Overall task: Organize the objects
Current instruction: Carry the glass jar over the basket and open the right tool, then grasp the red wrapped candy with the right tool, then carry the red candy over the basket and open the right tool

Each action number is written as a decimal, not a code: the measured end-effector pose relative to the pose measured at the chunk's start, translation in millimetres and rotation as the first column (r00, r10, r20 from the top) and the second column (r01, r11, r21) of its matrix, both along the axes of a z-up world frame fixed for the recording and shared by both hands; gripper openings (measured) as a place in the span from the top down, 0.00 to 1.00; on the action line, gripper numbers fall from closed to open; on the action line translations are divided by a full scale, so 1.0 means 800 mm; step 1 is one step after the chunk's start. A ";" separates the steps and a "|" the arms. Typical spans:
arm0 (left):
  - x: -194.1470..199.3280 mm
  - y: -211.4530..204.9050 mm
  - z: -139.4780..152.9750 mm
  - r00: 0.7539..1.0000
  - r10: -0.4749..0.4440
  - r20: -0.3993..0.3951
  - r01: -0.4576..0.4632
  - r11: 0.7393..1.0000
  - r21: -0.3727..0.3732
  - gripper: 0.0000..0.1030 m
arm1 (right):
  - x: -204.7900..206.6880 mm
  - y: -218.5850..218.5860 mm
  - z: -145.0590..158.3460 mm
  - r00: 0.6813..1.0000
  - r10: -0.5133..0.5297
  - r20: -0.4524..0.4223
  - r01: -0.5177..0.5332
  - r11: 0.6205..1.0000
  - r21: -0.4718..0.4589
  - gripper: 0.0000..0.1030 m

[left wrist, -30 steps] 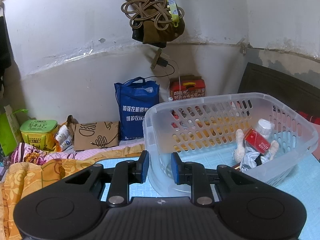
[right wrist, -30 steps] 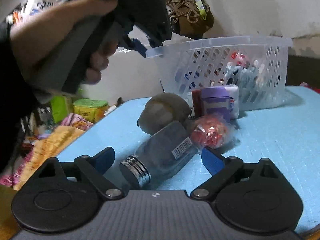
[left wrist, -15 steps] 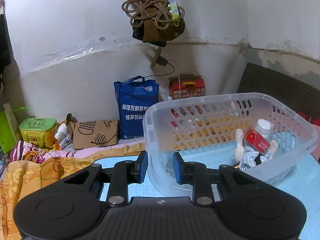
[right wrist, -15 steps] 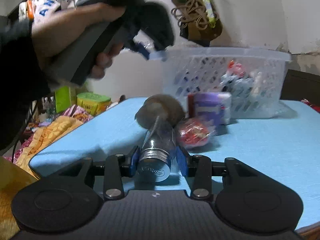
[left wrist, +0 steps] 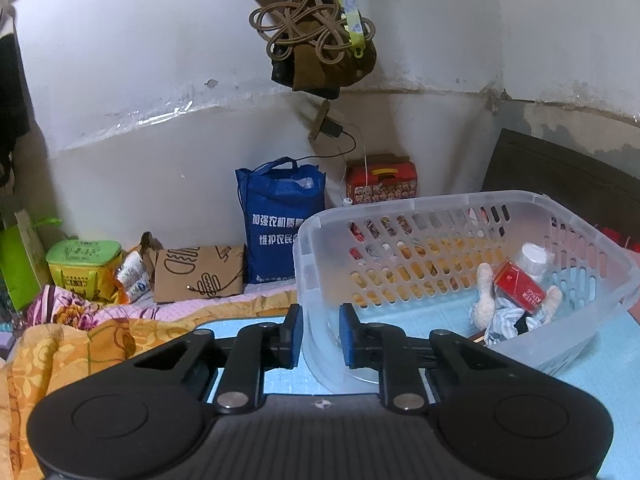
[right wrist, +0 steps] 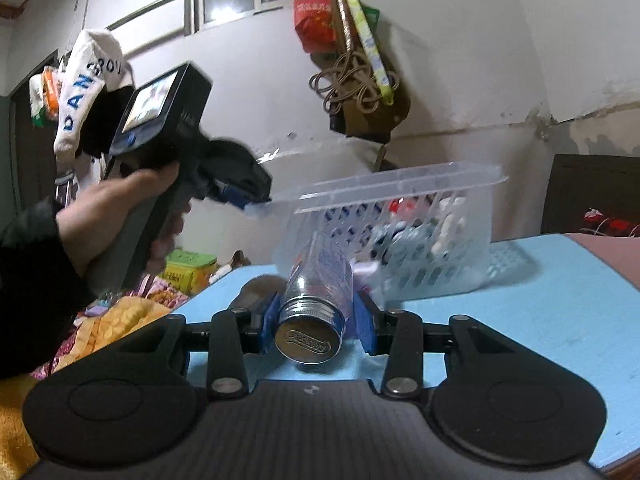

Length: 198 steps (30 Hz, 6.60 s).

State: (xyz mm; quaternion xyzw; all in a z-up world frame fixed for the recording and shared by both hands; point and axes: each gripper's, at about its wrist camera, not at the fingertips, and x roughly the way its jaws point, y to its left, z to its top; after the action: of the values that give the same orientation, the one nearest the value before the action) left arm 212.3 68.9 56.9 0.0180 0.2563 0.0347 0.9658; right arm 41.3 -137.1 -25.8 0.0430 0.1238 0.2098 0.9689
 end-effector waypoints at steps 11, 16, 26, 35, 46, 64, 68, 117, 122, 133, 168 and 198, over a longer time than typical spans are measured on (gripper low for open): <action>-0.001 0.001 0.000 1.000 0.000 -0.002 0.000 1.000 0.005 0.78 | 0.030 -0.042 0.027 0.997 -0.067 0.028 0.067 0.998 0.001 0.58; 0.000 0.003 0.001 1.000 -0.003 -0.004 0.003 1.000 -0.005 0.78 | 0.047 -0.051 0.024 0.998 -0.070 0.001 0.070 0.998 -0.001 0.58; 0.000 -0.001 0.000 1.000 -0.001 -0.005 0.001 1.000 0.003 0.78 | 0.064 -0.050 0.086 0.992 -0.056 0.117 0.063 0.996 -0.058 0.58; -0.002 -0.001 0.001 1.000 -0.001 -0.008 0.001 1.000 -0.006 0.78 | 0.219 0.013 0.155 1.000 -0.004 0.003 0.005 0.977 -0.213 0.58; -0.001 0.002 -0.001 1.000 -0.005 -0.007 0.005 1.000 -0.015 0.78 | 0.269 0.040 0.113 0.987 0.034 -0.157 -0.075 0.962 -0.262 0.57; 0.001 -0.002 0.001 1.000 -0.003 -0.006 0.003 1.000 0.001 0.78 | 0.138 -0.035 0.100 0.991 -0.126 0.051 0.131 0.984 -0.119 0.00; 0.002 -0.001 0.001 1.000 -0.004 -0.006 0.004 1.000 -0.005 0.78 | 0.121 -0.046 0.068 0.990 -0.140 -0.005 0.140 0.989 -0.054 0.00; 0.001 0.000 -0.002 1.000 -0.006 -0.006 0.006 1.000 0.004 0.78 | 0.090 0.067 -0.034 0.961 0.103 -0.256 -0.158 0.966 -0.205 0.51; 0.001 -0.001 -0.002 1.000 -0.005 -0.005 0.005 1.000 0.010 0.78 | 0.080 0.051 -0.021 0.968 0.107 -0.229 -0.146 0.976 -0.161 0.51; 0.001 -0.001 -0.002 1.000 -0.005 -0.005 0.005 1.000 0.009 0.77 | 0.078 0.013 -0.014 0.976 0.048 -0.212 -0.076 0.989 -0.124 0.51; 0.003 0.000 -0.001 1.000 -0.003 -0.009 0.003 1.000 0.009 0.76 | 0.118 0.003 0.106 0.999 0.052 -0.013 -0.053 0.989 -0.141 0.51; 0.001 0.006 -0.002 1.000 -0.010 -0.007 0.010 1.000 -0.021 0.76 | 0.164 -0.023 0.075 0.995 -0.086 -0.050 0.082 0.994 -0.069 0.00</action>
State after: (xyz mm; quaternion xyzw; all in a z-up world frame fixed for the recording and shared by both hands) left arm 213.2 73.7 55.7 0.0092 0.2598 0.0270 0.9652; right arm 172.3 -155.6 34.4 0.0210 0.1543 0.1634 0.9742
